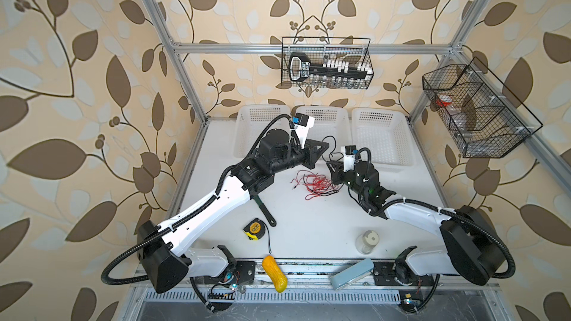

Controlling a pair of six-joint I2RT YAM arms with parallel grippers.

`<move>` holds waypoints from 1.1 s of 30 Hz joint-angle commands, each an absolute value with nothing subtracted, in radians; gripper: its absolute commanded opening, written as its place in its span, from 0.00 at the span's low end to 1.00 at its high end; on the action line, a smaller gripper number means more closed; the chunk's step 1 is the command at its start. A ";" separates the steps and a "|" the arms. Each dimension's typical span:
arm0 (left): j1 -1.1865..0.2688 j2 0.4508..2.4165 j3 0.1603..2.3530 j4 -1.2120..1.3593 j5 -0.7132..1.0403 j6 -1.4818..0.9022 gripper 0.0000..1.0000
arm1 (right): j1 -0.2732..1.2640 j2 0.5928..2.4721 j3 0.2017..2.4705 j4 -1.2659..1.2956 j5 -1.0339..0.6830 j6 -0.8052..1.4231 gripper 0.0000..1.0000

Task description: Untangle the cables

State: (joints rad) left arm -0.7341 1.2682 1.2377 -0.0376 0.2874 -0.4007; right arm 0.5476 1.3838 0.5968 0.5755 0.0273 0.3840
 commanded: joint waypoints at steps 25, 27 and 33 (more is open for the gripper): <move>-0.725 1.421 1.468 -0.108 0.099 -0.212 0.00 | 0.398 1.355 0.896 0.450 -0.017 0.324 0.07; -0.715 1.493 1.505 -0.117 0.100 -0.212 0.00 | 0.388 1.397 0.924 0.477 -0.017 0.322 0.07; -0.652 1.633 1.554 -0.108 0.118 -0.262 0.00 | 0.353 1.547 1.006 0.535 -0.006 0.336 0.08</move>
State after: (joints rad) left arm -0.6903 1.6028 1.5063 -0.1085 0.1223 -0.2447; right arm 0.3683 1.4944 0.9623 0.4919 -0.0105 0.3397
